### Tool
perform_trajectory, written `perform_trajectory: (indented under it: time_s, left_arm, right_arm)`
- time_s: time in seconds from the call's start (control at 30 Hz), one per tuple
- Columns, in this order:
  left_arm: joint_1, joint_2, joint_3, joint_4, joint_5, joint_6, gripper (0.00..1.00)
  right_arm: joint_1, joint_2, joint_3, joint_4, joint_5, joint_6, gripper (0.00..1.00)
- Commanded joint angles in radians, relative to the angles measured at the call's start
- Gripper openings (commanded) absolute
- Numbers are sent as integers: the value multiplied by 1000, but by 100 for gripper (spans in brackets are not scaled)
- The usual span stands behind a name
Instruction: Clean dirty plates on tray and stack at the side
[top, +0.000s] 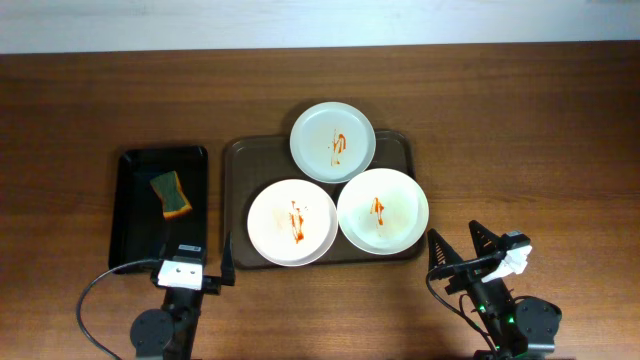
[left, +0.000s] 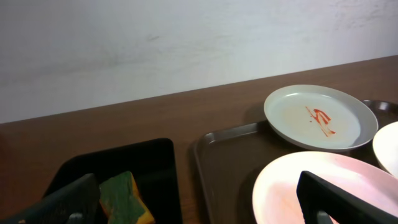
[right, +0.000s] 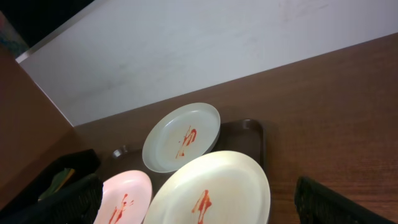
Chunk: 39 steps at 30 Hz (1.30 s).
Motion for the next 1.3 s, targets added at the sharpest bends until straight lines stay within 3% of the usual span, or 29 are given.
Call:
perform_trajectory:
  time_s: [0.0,1.27]
  left_arm:
    - [-3,-8,-2,-5,11,13,100]
    - [-3,-3,-2,-5,10,13,100]
  right_arm:
    - [-4,-20,-5,-16,212,-317,98]
    - [-4,-20,-5,-16,212,-317,98]
